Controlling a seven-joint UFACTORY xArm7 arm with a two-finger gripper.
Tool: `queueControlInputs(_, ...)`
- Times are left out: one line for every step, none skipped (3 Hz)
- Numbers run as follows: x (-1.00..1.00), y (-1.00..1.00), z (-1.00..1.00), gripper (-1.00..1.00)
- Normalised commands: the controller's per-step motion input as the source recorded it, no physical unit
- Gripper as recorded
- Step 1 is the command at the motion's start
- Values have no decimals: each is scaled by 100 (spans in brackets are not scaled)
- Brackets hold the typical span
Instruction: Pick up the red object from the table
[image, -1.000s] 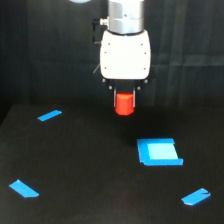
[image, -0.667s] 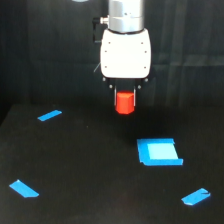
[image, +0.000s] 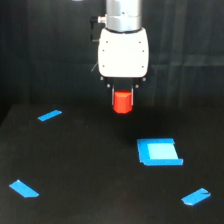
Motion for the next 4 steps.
queueControlInputs(1,-2,5,-100)
queueControlInputs(2,-4,-1,-96)
queueControlInputs(2,-5,1,-96)
queueControlInputs(-3,-3,8,-100)
